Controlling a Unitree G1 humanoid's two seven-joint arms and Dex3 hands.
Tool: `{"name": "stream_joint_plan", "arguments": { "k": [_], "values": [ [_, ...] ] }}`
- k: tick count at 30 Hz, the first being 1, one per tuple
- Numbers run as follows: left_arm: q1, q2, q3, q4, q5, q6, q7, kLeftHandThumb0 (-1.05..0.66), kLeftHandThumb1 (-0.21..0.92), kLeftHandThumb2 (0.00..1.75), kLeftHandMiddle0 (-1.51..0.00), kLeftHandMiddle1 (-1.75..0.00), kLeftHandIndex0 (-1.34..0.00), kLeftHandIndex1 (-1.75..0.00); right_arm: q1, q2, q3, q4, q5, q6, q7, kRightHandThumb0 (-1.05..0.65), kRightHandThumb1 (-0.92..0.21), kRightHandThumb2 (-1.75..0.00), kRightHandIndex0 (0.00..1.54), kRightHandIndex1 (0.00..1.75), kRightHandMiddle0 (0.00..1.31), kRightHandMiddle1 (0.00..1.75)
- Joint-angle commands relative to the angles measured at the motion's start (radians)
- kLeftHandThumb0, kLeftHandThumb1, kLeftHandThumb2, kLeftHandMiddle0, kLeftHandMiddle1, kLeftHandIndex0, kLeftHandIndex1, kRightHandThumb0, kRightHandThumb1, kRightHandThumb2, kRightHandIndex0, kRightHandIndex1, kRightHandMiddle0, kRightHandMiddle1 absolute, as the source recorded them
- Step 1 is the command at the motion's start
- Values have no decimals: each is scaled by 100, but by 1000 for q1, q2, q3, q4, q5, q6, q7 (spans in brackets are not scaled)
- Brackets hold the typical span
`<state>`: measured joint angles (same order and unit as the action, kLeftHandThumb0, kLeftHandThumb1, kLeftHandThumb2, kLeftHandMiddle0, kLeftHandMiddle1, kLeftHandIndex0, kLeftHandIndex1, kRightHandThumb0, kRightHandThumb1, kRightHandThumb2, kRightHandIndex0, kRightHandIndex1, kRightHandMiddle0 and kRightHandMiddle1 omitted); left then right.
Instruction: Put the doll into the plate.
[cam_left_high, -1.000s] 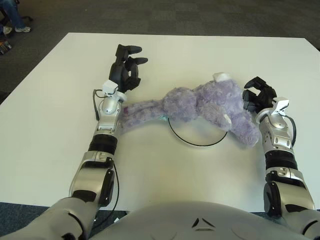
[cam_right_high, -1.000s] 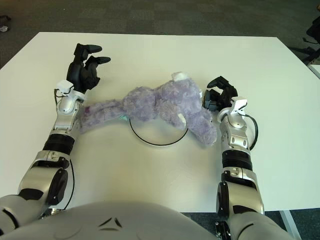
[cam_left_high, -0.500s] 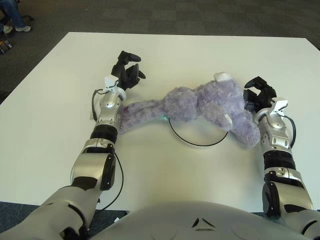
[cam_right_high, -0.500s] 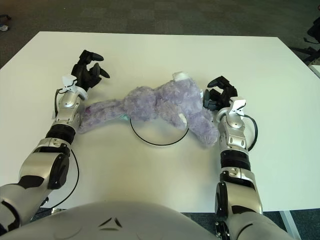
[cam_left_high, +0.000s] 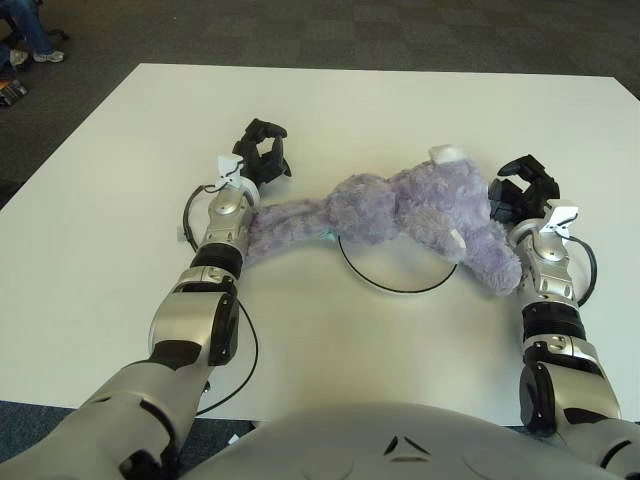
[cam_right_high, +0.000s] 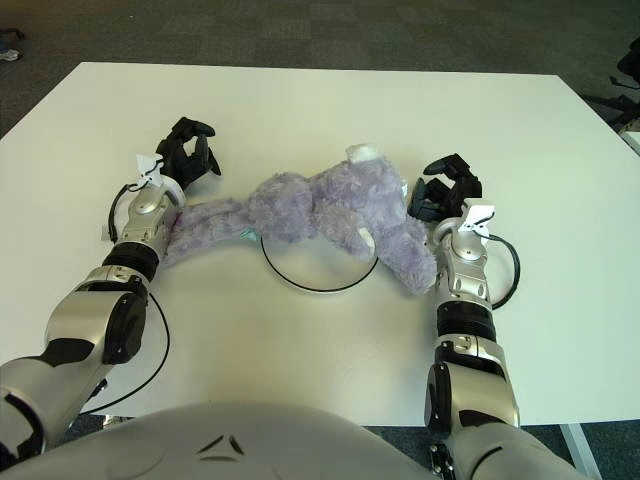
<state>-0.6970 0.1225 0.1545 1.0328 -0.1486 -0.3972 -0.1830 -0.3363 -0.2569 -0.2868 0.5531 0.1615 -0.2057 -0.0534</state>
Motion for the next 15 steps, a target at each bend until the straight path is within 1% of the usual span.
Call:
{"name": "stream_joint_plan", "arguments": {
  "k": [1, 9, 14, 15],
  "values": [
    [-34, -2, 8, 41, 1, 26, -16, -40, 60, 96, -105, -175, -40, -175, 29, 13, -6, 57, -10, 18, -10, 0, -2, -163, 87, 167, 59, 175],
    [-57, -8, 27, 87, -19, 42, -72, -41, 55, 102, -104, -175, -43, -175, 24, 3, -14, 82, -7, -3, -5, 0, 0, -165, 88, 168, 60, 175],
    [-64, -18, 53, 99, -47, 59, -128, -41, 54, 103, -106, -175, -44, -175, 24, -2, -21, 87, -5, -7, -8, 0, 0, -166, 88, 168, 60, 175],
    [-59, -25, 68, 93, -72, 73, -163, -41, 54, 103, -106, -175, -44, -175, 25, -2, -25, 85, -3, -7, -11, 0, 0, -166, 88, 168, 60, 175]
  ]
}}
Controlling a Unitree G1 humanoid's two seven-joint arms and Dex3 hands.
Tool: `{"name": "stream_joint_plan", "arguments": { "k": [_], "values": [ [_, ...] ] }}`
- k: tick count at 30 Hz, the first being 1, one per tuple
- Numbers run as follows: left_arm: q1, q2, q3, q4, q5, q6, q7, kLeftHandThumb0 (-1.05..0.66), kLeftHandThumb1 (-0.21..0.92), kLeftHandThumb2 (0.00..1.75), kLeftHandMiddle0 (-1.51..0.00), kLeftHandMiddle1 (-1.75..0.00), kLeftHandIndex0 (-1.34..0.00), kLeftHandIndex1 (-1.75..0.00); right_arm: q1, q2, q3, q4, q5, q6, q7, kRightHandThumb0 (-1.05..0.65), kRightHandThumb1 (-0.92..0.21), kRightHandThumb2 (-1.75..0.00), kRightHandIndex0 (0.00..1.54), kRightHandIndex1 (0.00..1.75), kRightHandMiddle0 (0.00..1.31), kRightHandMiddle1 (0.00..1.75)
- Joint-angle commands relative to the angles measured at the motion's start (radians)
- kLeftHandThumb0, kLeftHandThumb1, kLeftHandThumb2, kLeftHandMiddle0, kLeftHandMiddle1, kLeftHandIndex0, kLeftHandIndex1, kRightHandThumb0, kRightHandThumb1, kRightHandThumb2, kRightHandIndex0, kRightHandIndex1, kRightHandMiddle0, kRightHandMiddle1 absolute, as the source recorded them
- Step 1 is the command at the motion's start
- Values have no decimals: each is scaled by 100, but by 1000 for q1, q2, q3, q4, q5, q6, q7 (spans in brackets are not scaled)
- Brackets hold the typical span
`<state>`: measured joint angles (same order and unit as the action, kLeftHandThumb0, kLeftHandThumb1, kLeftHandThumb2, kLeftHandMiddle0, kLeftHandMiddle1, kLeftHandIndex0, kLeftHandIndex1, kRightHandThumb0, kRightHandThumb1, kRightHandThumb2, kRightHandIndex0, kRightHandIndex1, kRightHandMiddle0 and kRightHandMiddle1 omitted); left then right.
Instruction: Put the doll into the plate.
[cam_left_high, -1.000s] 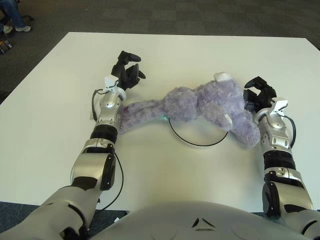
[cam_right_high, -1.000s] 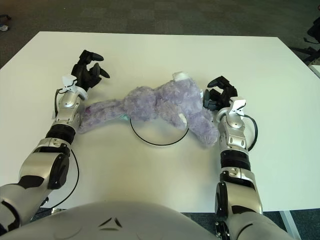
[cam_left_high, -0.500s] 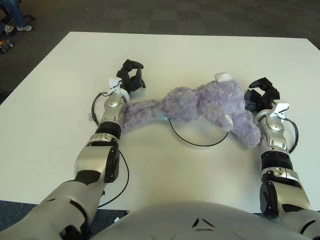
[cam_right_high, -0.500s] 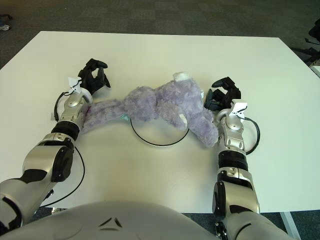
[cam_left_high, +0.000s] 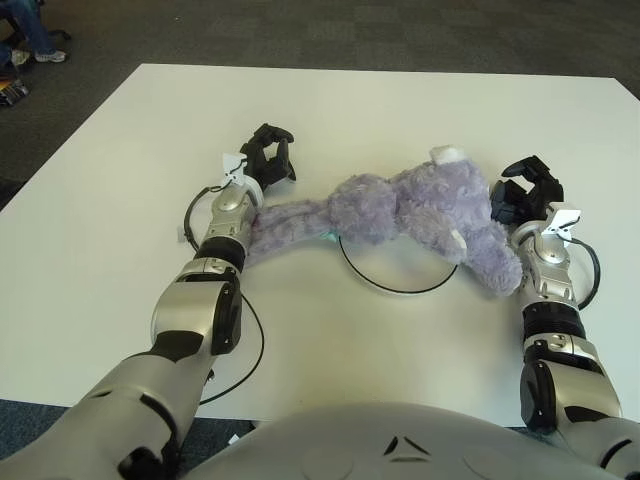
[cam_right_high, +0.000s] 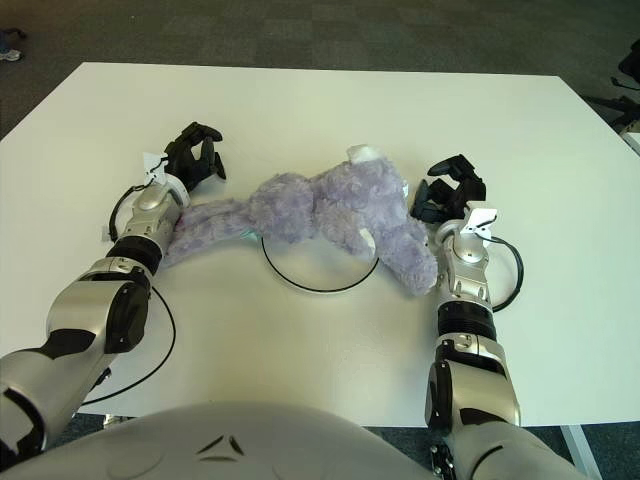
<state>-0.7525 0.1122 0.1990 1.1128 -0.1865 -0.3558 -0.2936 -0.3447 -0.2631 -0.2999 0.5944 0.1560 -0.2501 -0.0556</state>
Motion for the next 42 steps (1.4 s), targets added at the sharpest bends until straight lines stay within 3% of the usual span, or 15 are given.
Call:
{"name": "stream_joint_plan", "arguments": {
  "k": [1, 8, 17, 24, 32, 42],
  "values": [
    [1, -19, 35, 9, -52, 42, -77, -41, 54, 104, -107, -175, -44, -175, 35, 5, -15, 43, 3, 37, -11, 0, 0, -166, 88, 168, 60, 175],
    [18, -34, 82, -12, -131, 108, -181, -42, 53, 104, -108, -175, -44, -175, 41, 11, -35, 40, 10, 21, -17, 0, -1, -165, 88, 168, 60, 175],
    [54, -50, 106, -65, -165, 145, -192, -43, 49, 110, -111, -175, -48, -175, 59, 19, -53, 22, 12, 0, -32, 0, -1, -165, 87, 168, 60, 175],
    [137, -72, 83, -209, -140, 140, -135, -44, 43, 117, -113, -175, -52, -175, 92, 25, -65, -24, 17, -6, -48, 0, -2, -164, 88, 167, 59, 175],
    [311, -106, -3, -556, -32, 137, 19, -45, 40, 121, -115, -175, -54, -175, 145, 42, -83, -95, 29, -4, -64, 0, -1, -164, 88, 167, 60, 175],
    [397, -110, -59, -696, 52, 135, 106, -45, 40, 121, -117, -175, -54, -175, 189, 64, -98, -184, 45, 32, -73, 0, -2, -164, 87, 167, 59, 175]
  ]
}}
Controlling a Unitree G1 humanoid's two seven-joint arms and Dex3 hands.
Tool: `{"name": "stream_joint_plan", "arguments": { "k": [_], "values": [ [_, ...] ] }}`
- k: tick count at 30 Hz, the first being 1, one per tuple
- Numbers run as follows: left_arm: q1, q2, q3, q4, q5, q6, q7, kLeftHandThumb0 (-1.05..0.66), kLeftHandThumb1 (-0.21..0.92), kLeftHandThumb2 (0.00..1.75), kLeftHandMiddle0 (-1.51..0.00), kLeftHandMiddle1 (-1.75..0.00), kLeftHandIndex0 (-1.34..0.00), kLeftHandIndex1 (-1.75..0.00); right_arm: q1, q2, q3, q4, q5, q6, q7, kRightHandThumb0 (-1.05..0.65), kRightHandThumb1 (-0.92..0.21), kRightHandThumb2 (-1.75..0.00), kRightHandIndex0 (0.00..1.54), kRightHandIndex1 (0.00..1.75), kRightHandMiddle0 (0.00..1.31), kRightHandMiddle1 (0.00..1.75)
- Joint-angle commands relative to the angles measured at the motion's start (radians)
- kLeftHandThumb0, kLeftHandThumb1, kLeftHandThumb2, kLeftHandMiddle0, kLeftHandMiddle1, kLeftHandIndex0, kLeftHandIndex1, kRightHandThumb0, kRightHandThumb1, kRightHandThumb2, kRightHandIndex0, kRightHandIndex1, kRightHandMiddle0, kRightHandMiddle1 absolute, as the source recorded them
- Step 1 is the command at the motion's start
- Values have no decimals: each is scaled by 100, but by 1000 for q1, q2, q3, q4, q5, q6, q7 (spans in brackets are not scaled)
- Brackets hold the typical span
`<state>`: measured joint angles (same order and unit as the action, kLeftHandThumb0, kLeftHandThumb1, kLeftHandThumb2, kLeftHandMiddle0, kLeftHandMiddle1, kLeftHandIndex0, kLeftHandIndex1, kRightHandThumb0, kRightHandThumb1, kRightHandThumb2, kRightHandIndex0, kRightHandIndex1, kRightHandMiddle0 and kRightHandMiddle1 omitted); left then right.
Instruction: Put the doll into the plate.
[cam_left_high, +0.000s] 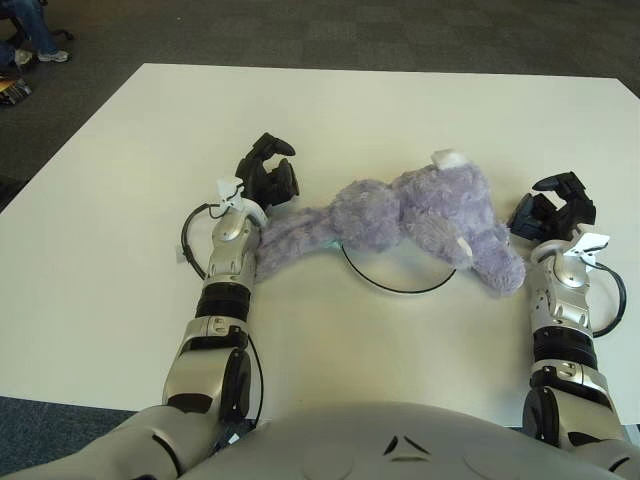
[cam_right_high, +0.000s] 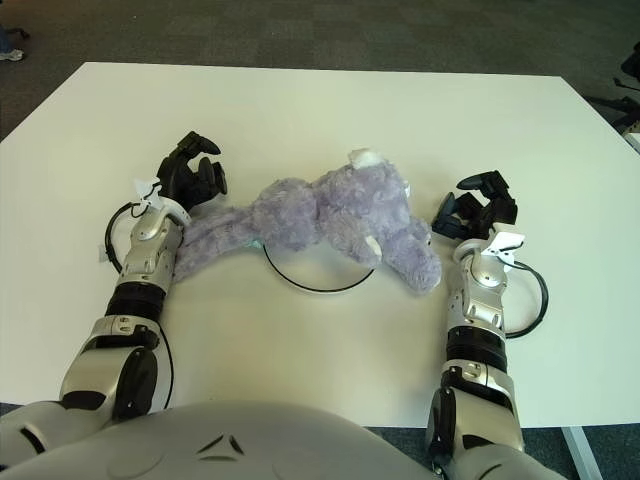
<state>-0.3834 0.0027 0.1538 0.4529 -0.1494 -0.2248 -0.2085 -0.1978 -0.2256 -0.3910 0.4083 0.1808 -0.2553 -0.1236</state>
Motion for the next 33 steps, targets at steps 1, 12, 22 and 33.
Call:
{"name": "stream_joint_plan", "arguments": {
  "k": [1, 12, 22, 33],
  "values": [
    [40, -2, -19, -48, 19, 4, 26, -45, 41, 120, -117, -175, -54, -175, 46, 28, -8, -6, 21, 43, -6, 0, -2, -164, 87, 167, 59, 175],
    [99, -14, -48, -81, 26, 18, 44, -44, 42, 119, -118, -175, -53, -175, 56, 35, -10, -47, 18, 85, -9, 0, -3, -163, 86, 168, 58, 175],
    [121, -44, -58, -61, -24, 12, 13, -45, 39, 123, -120, -175, -55, -175, 61, 37, -10, -58, 19, 96, -5, 0, -4, -162, 85, 169, 58, 175],
    [135, -59, -56, -64, -23, -6, 26, -45, 41, 120, -119, -175, -53, -175, 62, 41, -12, -73, 25, 117, -1, 0, -5, -162, 84, 171, 57, 175]
  ]
}}
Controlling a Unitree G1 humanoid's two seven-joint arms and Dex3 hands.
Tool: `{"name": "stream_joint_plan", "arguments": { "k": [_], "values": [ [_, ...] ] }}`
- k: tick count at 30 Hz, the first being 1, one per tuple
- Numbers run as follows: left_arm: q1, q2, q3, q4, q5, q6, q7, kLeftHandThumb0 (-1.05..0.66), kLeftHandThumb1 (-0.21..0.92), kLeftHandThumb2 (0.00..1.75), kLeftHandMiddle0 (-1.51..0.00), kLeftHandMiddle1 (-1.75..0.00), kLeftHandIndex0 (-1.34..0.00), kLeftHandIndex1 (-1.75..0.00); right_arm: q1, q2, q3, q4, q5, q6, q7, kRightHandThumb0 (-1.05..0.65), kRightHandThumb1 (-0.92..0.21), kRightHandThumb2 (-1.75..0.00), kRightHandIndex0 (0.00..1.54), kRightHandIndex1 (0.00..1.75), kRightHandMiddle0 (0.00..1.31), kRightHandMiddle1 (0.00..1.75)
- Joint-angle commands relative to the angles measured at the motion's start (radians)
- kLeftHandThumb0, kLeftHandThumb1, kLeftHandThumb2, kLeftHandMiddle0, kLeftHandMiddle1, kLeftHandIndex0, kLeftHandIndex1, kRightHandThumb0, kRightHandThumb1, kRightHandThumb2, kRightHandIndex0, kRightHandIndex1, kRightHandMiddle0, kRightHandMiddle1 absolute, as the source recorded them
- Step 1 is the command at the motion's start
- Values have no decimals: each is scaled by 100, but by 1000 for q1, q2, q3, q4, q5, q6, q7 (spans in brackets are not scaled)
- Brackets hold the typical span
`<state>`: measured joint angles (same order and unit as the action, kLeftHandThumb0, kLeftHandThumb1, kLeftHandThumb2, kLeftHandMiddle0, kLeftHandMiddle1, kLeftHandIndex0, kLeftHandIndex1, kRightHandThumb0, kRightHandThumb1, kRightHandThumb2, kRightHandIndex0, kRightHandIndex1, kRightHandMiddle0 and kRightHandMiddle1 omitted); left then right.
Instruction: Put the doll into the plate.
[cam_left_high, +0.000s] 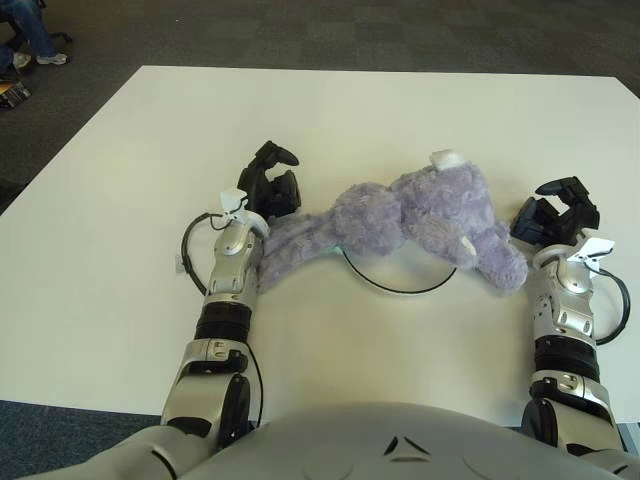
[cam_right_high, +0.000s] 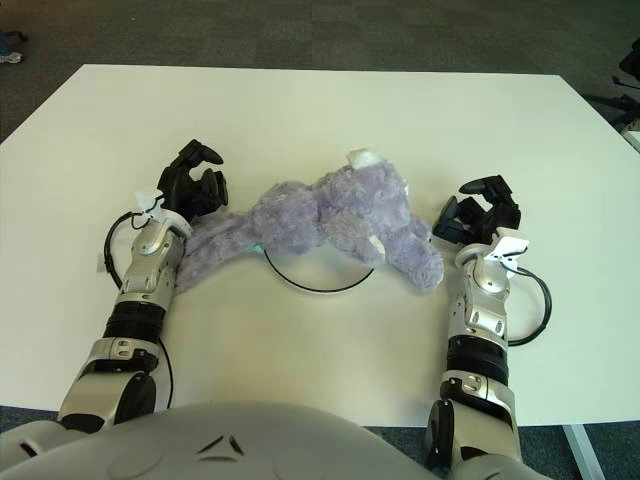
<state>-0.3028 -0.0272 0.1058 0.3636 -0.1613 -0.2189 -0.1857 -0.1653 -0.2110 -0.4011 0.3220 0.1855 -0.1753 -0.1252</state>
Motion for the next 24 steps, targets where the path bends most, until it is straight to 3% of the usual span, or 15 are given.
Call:
{"name": "stream_joint_plan", "arguments": {
  "k": [1, 24],
  "values": [
    [55, -32, -7, 26, -12, -15, 6, -45, 41, 120, -118, -175, -53, -175, 30, 27, -2, 11, 21, 38, 2, 0, -5, -162, 83, 171, 57, 175],
    [54, -61, 12, 38, -36, -48, 42, -44, 42, 118, -118, -175, -52, -175, 36, 24, 1, -7, 7, 65, 1, 0, -5, -161, 84, 169, 57, 175]
  ]
}}
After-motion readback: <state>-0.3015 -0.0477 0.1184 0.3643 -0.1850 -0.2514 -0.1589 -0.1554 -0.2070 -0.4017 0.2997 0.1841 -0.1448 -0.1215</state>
